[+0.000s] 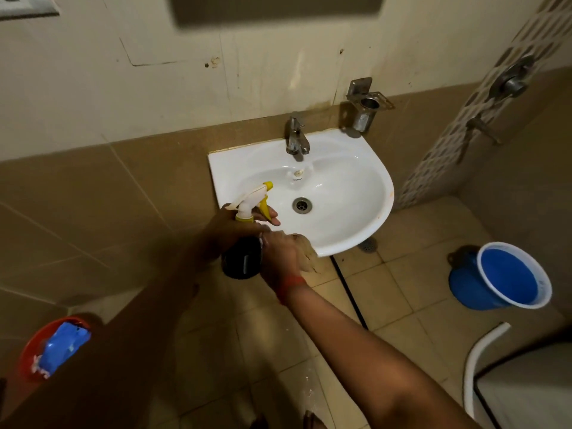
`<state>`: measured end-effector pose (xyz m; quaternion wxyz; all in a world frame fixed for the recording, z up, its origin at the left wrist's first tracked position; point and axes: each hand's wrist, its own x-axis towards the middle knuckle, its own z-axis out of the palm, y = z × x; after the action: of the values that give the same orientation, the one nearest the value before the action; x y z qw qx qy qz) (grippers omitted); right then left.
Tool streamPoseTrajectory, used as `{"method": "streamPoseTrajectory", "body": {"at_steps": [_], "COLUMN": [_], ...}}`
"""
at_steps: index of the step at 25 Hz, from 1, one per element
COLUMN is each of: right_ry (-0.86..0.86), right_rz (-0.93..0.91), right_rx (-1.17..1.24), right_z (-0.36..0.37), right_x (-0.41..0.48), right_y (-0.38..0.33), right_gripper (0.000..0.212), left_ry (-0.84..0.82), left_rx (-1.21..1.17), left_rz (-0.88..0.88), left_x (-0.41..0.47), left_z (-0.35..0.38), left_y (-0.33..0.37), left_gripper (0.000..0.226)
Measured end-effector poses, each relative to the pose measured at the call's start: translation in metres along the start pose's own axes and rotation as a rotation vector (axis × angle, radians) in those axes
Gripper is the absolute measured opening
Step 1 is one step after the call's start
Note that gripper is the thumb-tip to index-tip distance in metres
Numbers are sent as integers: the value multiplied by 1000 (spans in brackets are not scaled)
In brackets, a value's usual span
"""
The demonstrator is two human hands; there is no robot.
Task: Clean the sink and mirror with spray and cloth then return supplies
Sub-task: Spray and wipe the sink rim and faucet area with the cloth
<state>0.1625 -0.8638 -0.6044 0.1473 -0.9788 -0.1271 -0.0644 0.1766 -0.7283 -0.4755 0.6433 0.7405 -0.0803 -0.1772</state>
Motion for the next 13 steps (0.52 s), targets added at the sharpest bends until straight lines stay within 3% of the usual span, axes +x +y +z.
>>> {"method": "streamPoseTrajectory", "body": {"at_steps": [2, 4, 6, 8, 10, 11, 13], "right_ry": [-9, 141, 245, 312, 212, 111, -56], "right_rz": [-68, 22, 297, 633, 737, 714, 535], "right_rx": [-259, -170, 124, 327, 233, 98, -95], "right_z": [-4, -14, -23, -27, -24, -22, -27], "right_x": [-44, -59, -48, -28, -16, -16, -12], "right_y": [64, 130, 154, 135, 103, 87, 58], "right_gripper": [56, 60, 62, 59, 48, 39, 46], "left_ry": [-27, -49, -55, -71, -69, -86, -100], "left_rx": [-26, -61, -64, -56, -42, -31, 6], "left_rz": [4, 4, 16, 6, -8, -3, 10], "left_x": [8, 16, 19, 20, 20, 21, 28], "left_z": [13, 21, 25, 29, 29, 27, 21], "left_y": [1, 1, 0, -2, 2, 7, 13], "left_gripper": [68, 69, 67, 60, 54, 52, 48]}}
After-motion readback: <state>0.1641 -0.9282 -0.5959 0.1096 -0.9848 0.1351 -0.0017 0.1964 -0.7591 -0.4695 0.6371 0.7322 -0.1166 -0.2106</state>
